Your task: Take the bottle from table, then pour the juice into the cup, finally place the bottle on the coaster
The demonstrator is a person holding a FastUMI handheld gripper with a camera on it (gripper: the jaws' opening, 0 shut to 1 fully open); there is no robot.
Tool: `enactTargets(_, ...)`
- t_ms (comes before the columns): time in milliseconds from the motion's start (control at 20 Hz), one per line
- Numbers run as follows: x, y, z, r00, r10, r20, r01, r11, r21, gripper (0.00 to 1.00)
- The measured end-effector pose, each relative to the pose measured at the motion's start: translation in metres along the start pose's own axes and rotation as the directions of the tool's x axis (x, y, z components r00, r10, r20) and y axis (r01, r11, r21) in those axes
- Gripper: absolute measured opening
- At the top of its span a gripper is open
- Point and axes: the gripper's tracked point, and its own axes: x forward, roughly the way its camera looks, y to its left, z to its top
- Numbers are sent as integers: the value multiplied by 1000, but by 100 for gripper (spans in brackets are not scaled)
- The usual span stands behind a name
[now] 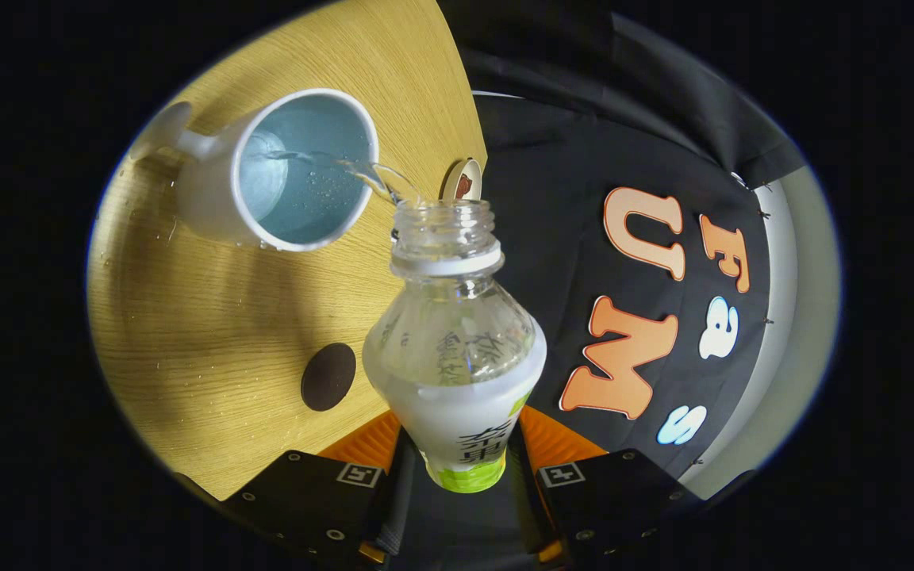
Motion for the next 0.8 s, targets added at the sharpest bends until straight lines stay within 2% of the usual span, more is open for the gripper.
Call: enactTargets(800,-1,-4,2,1000,2,3,-2,999,-43,57)
